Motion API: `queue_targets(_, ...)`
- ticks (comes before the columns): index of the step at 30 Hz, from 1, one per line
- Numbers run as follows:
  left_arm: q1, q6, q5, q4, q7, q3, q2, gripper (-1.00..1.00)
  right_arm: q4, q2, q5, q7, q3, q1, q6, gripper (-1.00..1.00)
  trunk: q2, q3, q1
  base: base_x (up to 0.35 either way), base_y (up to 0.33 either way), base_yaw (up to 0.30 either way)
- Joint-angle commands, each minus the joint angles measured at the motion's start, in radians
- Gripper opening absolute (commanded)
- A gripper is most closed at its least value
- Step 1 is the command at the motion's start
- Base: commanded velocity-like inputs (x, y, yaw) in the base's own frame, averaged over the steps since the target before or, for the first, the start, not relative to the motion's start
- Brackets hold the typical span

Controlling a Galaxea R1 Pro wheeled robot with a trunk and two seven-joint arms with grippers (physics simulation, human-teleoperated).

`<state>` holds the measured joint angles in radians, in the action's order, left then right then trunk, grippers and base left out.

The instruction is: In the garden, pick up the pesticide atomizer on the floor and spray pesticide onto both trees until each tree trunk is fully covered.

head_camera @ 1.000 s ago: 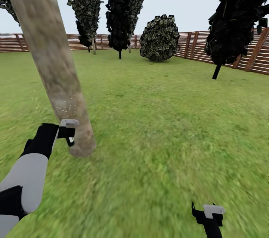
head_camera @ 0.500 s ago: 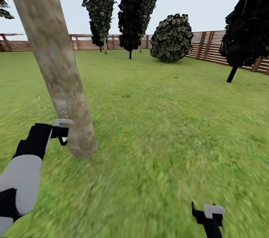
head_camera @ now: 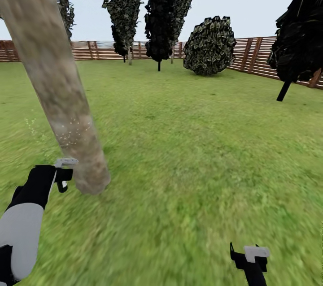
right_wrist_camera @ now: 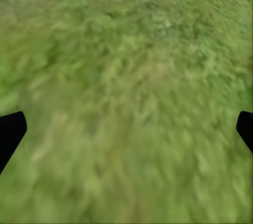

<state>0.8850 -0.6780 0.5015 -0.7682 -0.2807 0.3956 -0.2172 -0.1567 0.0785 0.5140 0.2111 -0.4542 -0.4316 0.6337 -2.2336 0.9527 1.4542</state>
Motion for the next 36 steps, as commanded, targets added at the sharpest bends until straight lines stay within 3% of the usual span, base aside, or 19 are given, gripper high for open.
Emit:
queue_targets(1,-0.006,-0.003,0.006,-0.001,-0.008,0.003,0.001,-1.00,0.002,0.000,0.011,0.007,-0.004,-0.001,0.002,1.00,0.000,0.001,0.000,0.174,-0.249,0.016)
queue_targets(5,-0.012,-0.003,-0.013,0.010,-0.008,0.005,0.014,-1.00,0.002,-0.001,0.011,0.007,-0.004,-0.001,0.002,1.00,0.000,0.001,0.000,0.166,-0.249,0.199)
queue_targets(7,-0.012,-0.001,-0.087,0.012,-0.002,0.005,0.018,-1.00,0.002,-0.002,0.011,0.007,-0.003,-0.001,0.002,1.00,0.000,0.001,0.000,0.084,-0.260,0.271)
queue_targets(10,-0.014,-0.001,-0.112,0.012,0.003,0.007,0.010,-1.00,0.002,-0.002,0.011,0.007,-0.003,-0.001,0.002,1.00,0.000,0.001,0.000,0.015,-0.271,0.276)
queue_targets(14,-0.015,0.003,-0.114,0.012,0.002,0.034,-0.001,-1.00,0.002,-0.002,0.011,0.007,-0.004,-0.001,0.002,1.00,0.000,0.001,0.000,0.045,-0.270,0.198)
queue_targets(25,-0.018,0.004,-0.116,0.015,0.005,0.034,0.012,-1.00,0.002,-0.002,0.011,0.007,-0.003,-0.001,0.002,1.00,0.000,0.001,0.000,0.224,-0.198,0.034)
queue_targets(29,-0.081,0.012,-0.111,0.016,0.008,0.037,0.003,-1.00,0.002,-0.002,0.011,0.007,-0.003,-0.001,0.002,1.00,0.000,0.001,0.000,0.223,-0.143,0.241)
queue_targets(36,-0.095,0.021,-0.110,0.020,0.011,0.033,0.011,-1.00,0.002,-0.002,0.011,0.006,-0.003,-0.001,0.002,1.00,0.000,0.001,0.000,0.041,-0.015,0.205)
